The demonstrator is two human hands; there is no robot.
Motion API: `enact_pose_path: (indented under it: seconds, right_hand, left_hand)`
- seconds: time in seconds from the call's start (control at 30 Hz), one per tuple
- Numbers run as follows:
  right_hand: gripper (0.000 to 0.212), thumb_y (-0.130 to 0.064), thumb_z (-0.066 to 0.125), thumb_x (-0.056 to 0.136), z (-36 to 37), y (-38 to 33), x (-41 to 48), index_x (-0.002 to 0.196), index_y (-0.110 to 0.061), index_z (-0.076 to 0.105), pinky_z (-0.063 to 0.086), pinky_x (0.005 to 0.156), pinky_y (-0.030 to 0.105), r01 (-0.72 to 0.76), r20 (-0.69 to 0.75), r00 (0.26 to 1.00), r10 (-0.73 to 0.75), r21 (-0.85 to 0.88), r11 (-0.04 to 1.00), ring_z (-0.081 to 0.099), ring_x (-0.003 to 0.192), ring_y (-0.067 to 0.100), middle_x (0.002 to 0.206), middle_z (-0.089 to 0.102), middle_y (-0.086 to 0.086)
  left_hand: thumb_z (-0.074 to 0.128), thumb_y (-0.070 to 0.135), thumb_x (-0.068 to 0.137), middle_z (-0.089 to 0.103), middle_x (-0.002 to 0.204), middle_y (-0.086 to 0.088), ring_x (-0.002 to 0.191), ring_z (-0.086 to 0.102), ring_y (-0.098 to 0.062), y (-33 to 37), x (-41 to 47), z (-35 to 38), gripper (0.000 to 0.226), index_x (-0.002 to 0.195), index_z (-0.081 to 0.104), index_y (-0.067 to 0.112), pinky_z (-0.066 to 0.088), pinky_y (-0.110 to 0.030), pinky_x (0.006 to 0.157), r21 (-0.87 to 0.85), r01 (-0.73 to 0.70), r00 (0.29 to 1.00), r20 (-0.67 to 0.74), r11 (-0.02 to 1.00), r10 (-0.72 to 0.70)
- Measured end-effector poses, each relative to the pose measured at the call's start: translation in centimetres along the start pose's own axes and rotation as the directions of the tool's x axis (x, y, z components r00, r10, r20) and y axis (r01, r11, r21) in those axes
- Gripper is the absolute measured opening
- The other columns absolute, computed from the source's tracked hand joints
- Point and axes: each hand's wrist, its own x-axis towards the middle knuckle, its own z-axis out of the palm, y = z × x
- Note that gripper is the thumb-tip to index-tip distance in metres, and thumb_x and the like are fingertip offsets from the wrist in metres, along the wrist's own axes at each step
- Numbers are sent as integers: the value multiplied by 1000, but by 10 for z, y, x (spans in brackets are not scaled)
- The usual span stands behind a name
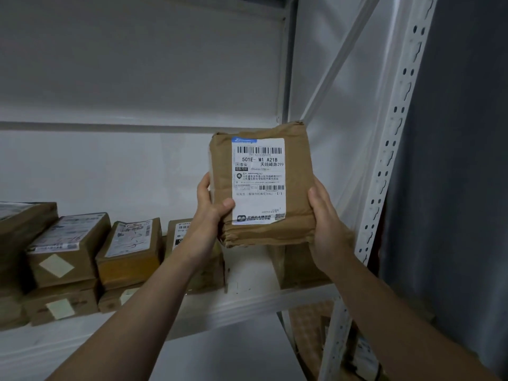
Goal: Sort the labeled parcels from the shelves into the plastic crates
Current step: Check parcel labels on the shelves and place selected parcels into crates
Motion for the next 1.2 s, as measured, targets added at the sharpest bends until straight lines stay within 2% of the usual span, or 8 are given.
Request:
enact_pose_path:
  seconds: [0.23, 0.37, 0.43, 0.57, 0.63, 0.8, 1.0, 1.2]
  right_hand:
    - [52, -39, 58, 87, 7, 3, 0, 137, -32, 46, 45, 104, 38, 24, -19, 1000, -23, 56, 998, 59, 118, 14, 133, 59, -3]
    - [61, -13, 53, 72, 12, 9, 2, 131, -29, 51, 47, 101, 44, 26, -5, 1000, -25, 135, 991, 57, 120, 23, 132, 59, 2]
    - [64, -9, 56, 71, 20, 13, 2, 131, -31, 48, 48, 99, 43, 22, -18, 1000, -19, 152, 988, 58, 119, 25, 131, 59, 5]
    - [50, -4, 60, 90, 44, 24, 6, 122, -39, 44, 55, 88, 33, 13, -52, 999, -7, 123, 992, 62, 113, 21, 128, 60, 5]
    - [38, -9, 57, 94, 59, 28, 10, 117, -37, 46, 57, 79, 28, 43, -72, 997, -37, 71, 997, 64, 108, 17, 123, 61, 0]
    - [25, -50, 63, 84, 100, 38, 28, 105, -41, 55, 55, 90, 37, 127, -35, 990, -138, -220, 967, 58, 111, 13, 120, 56, -3]
    - [54, -20, 74, 83, 153, 56, 39, 128, -32, 47, 42, 102, 20, 206, 241, 962, -126, -341, 917, 48, 117, 2, 132, 46, -5]
    - [51, -25, 69, 88, 187, 78, 40, 133, -29, 46, 40, 103, 27, 258, 248, 959, -140, -552, 793, 39, 124, 9, 144, 28, -4]
  left_hand:
    - [64, 53, 54, 62, 118, 7, 94, 69, -9, 4, -4, -5, 100, 143, 25, 31, 55, -24, 72, 18, -23, 999, -39, 1000, 24]
    - [52, 77, 74, 44, 136, 2, 117, 53, -11, 12, -8, -12, 72, 133, 46, 37, 45, -46, 99, 233, 7, 985, -169, 972, 34]
    - [44, 65, 89, 39, 137, 5, 107, 47, 5, 18, -16, -15, 52, 135, 45, 41, 39, -28, 94, 272, 35, 962, -270, 962, 41]
    - [49, 60, 81, 37, 148, 4, 118, 45, -9, 24, -29, -35, 79, 150, 18, 37, 40, -16, 80, 298, 46, 963, -267, 954, 37]
    - [61, 58, 76, 26, 151, 9, 127, 39, -10, 27, -37, -50, 79, 144, 21, 48, 47, -15, 79, 346, 6, 976, -204, 938, 70]
    - [74, 25, 81, 3, 152, 10, 133, 17, 1, 29, -43, -91, 57, 128, 46, 45, 36, -35, 111, 700, -103, 956, -126, 706, 264]
    - [62, 13, 90, 23, 146, -5, 132, 24, -7, 35, -38, -140, 48, 129, 45, 36, 26, -24, 109, 835, -20, 939, -174, 551, 297]
    - [58, 8, 92, 13, 153, -15, 138, 23, -33, 32, -36, -168, 46, 135, 47, 19, 31, -43, 111, 928, 36, 945, -152, 371, 289]
